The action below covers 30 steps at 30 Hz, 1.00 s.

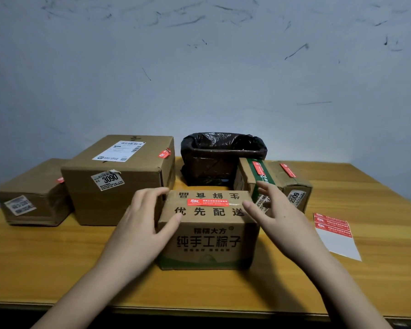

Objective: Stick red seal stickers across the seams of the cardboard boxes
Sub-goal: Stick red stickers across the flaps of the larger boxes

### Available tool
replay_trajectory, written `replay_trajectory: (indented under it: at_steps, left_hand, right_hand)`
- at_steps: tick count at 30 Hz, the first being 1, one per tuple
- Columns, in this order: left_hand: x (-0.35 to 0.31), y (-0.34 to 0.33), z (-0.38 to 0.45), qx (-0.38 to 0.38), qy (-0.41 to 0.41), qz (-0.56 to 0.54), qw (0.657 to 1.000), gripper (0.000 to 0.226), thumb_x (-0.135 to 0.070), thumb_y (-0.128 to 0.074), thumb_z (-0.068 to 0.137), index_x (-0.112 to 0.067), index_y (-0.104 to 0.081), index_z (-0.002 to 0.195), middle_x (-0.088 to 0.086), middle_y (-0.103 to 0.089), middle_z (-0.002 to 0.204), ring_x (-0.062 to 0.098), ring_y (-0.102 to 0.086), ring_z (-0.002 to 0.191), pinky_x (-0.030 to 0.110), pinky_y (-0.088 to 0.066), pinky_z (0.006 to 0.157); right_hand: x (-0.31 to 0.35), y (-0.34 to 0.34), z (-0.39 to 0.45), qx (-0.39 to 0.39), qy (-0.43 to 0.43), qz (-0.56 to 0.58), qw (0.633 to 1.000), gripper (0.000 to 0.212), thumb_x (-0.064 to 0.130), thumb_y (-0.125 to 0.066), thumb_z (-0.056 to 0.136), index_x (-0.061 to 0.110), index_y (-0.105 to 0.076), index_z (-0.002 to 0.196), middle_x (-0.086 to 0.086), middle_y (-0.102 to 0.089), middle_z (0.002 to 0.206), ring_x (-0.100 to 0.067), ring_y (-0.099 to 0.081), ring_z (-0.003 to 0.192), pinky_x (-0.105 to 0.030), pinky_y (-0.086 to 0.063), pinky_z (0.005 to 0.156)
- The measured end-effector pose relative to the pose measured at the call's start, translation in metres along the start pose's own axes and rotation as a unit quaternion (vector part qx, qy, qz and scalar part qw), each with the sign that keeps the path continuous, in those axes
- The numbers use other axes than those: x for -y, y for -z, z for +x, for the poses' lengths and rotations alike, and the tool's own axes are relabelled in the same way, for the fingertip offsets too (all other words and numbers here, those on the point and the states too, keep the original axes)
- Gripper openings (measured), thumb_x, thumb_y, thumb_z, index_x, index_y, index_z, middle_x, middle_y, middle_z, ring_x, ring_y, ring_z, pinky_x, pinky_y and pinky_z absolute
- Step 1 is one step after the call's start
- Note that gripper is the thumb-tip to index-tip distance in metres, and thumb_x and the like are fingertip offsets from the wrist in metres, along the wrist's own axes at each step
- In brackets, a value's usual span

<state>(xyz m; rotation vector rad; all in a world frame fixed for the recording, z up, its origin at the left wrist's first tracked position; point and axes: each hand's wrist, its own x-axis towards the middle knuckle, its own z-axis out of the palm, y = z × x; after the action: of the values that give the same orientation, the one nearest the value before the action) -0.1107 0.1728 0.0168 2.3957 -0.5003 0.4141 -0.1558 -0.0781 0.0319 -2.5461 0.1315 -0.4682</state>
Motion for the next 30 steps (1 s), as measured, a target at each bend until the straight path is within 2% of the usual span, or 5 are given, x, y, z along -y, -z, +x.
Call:
replay_trajectory:
  at_steps: [8,14,20,24,30]
  left_hand:
    - [-0.009,-0.017,-0.005,0.089,0.085,-0.182,0.975,0.077,-0.055,-0.052,0.083,-0.033,-0.015,0.147,-0.009,-0.027,0.146,0.003,-0.034,0.120,0.026,-0.034,0.099]
    - [-0.013,-0.017,0.007,0.096,0.076,-0.192,0.974,0.070,-0.047,-0.055,0.088,-0.032,-0.018,0.146,-0.007,-0.028,0.148,0.004,-0.033,0.122,0.028,-0.032,0.104]
    - [-0.020,-0.018,0.027,0.089,0.054,-0.221,0.970,0.065,-0.042,-0.055,0.090,-0.031,-0.023,0.145,-0.006,-0.033,0.146,0.007,-0.035,0.126,0.028,-0.032,0.103]
    - [-0.029,-0.019,0.044,0.088,0.041,-0.240,0.966,0.062,-0.037,-0.053,0.093,-0.028,-0.023,0.146,-0.007,-0.034,0.144,0.004,-0.036,0.120,0.013,-0.036,0.086]
    - [-0.051,-0.027,0.051,-0.031,-0.013,-0.213,0.977,0.075,-0.041,-0.061,0.088,-0.021,-0.019,0.148,-0.001,-0.013,0.154,-0.003,-0.012,0.132,0.018,-0.008,0.109]
  right_hand:
    - [-0.001,-0.008,0.006,0.121,-0.043,0.208,0.970,0.076,0.044,-0.063,0.087,0.025,-0.023,0.149,0.006,-0.031,0.150,-0.004,-0.036,0.123,-0.023,-0.032,0.102]
    - [-0.006,0.002,0.005,0.124,-0.023,0.174,0.977,0.106,0.060,-0.073,0.056,0.034,-0.022,0.146,0.006,-0.026,0.138,-0.005,-0.035,0.125,-0.027,-0.032,0.109]
    - [-0.018,0.018,-0.003,0.169,0.041,0.093,0.980,0.107,0.043,-0.083,0.067,0.035,-0.015,0.149,0.012,-0.019,0.148,-0.002,-0.029,0.128,-0.024,-0.030,0.108]
    - [-0.021,0.020,-0.010,0.122,0.042,0.068,0.989,0.100,0.046,-0.083,0.066,0.035,-0.022,0.145,0.008,-0.030,0.138,-0.007,-0.039,0.125,-0.025,-0.038,0.105]
    - [-0.002,0.008,-0.011,-0.010,-0.019,0.071,0.997,0.092,0.062,-0.076,0.063,0.033,-0.031,0.138,0.007,-0.035,0.126,-0.011,-0.045,0.120,-0.027,-0.038,0.094]
